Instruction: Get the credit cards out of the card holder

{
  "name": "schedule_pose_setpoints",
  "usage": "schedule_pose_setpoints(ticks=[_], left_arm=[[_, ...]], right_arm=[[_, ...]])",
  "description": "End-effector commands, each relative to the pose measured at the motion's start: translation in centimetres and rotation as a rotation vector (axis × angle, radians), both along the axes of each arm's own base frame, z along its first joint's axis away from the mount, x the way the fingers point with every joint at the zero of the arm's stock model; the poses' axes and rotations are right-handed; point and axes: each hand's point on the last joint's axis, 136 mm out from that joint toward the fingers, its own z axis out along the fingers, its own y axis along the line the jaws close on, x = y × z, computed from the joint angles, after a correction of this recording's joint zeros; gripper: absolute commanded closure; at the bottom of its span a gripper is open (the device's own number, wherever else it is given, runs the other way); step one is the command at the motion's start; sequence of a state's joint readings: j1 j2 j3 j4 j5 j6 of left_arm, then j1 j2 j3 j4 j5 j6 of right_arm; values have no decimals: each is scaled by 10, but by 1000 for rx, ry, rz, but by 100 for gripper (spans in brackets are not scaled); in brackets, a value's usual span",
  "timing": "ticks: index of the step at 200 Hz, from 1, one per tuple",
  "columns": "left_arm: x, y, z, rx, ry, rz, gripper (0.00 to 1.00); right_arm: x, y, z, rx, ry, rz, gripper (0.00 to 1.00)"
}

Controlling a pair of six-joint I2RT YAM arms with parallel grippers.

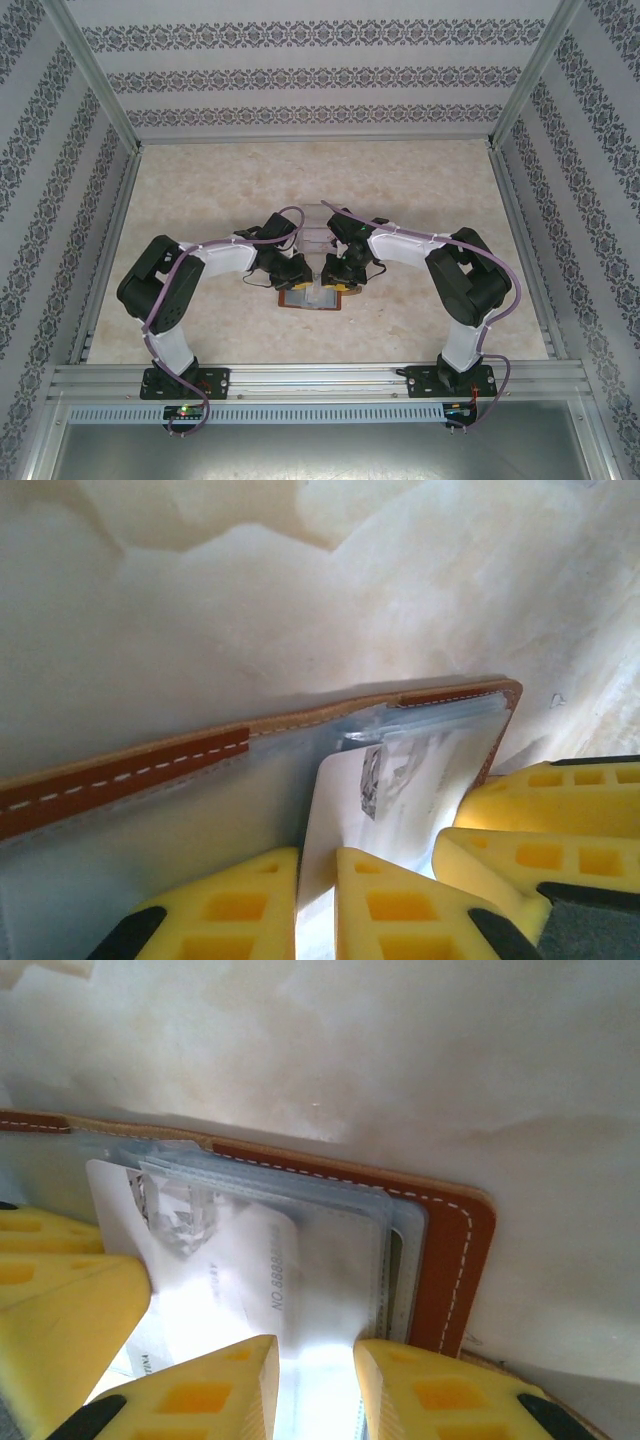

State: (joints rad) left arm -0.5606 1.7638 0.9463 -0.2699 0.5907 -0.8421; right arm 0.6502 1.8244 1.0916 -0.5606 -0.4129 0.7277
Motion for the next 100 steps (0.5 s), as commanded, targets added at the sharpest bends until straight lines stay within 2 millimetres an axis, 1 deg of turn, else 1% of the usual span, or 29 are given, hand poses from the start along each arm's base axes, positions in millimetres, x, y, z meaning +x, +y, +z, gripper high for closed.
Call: schedule_pose_setpoints(ticks=[1,41,100], left_arm=[[-3,14,5,54,-23,4,85],[-7,28,16,108,-48,-5,87],[-7,31,36,112,-89,-29,90]], right_arm=[[-12,-17,-25,-98,54,11,69],[-11,-16,-23,-97,49,15,69],[-7,-15,-16,-87,31,11,69]])
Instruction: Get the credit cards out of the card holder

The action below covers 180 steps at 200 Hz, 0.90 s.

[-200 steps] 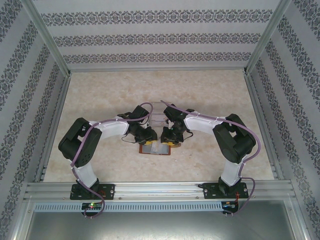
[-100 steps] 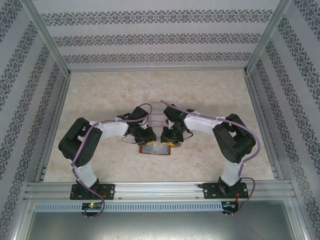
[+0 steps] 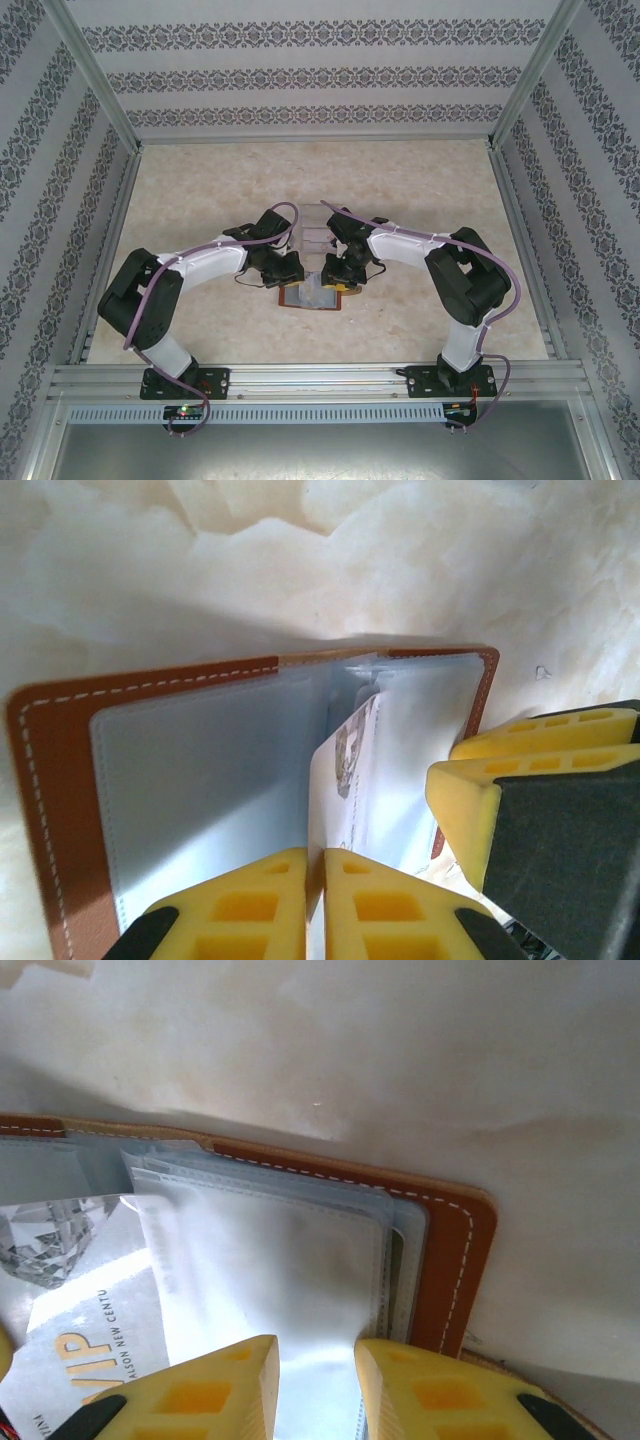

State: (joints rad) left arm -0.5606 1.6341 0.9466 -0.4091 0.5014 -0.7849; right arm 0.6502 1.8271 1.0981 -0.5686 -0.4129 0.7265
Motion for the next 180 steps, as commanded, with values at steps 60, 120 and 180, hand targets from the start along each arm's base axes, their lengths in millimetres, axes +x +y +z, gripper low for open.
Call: schedule_pose_setpoints(ticks=[60,120,180], left_arm=[[8,11,35,53,-103,-110,94],[14,9,54,77,-215,-324,99],[18,1,77,72,-426,-664,100]], right_arm=[[5,-12,8,-32,-25,1,69],[21,-31,31,-6,-79,-33,69],[29,-55,42,-13,-115,-64,69]])
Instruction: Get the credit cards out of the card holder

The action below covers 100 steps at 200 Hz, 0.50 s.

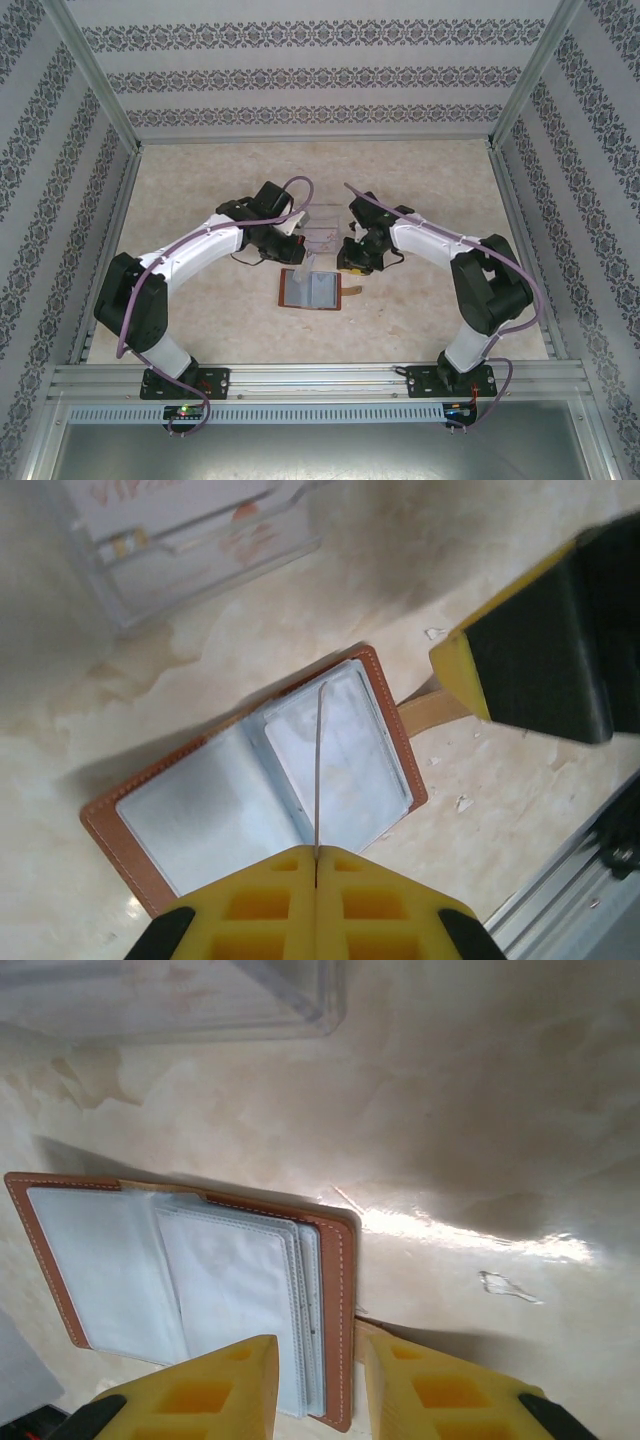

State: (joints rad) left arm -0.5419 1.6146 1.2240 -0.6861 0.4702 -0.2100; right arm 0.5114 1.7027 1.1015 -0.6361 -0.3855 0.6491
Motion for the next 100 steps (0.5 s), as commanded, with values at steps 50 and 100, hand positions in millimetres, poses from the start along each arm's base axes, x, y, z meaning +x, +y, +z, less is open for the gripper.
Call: schedule_pose_setpoints(ticks=[50,100], left_arm=[[11,11,5,171,-184,-441,100],[53,4,10,190,-220,-553,100]], right_arm=[[1,-27,12,-36,-42,-9,69],[-1,-41,15,-63,-44,-17,69]])
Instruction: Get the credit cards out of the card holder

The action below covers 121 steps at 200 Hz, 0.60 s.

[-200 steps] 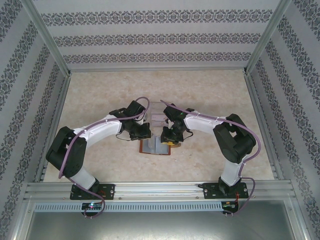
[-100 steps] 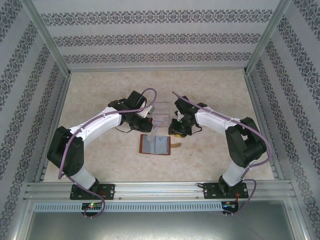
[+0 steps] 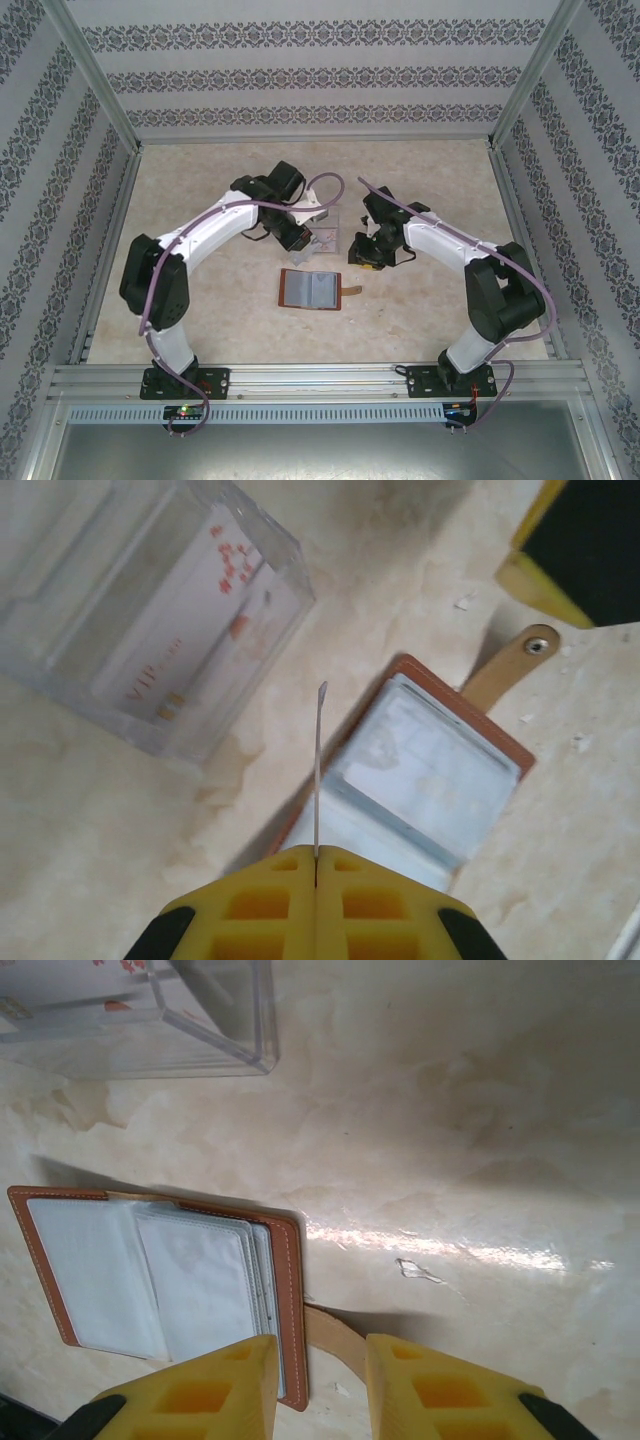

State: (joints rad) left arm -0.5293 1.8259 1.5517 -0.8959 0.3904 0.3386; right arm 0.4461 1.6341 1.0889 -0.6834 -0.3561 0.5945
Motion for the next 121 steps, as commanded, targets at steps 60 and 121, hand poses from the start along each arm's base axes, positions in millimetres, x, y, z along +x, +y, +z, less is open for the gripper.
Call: schedule_pose_setpoints(ticks=[60,121], left_arm=[[30,-1,6,76,-45,-368,100],[62,-15,15,94,-106,-483,100]], right_arm=[[-14,-19,1,-43,11,-8,69],[-18,-22,-1,-50,21,-16,69]])
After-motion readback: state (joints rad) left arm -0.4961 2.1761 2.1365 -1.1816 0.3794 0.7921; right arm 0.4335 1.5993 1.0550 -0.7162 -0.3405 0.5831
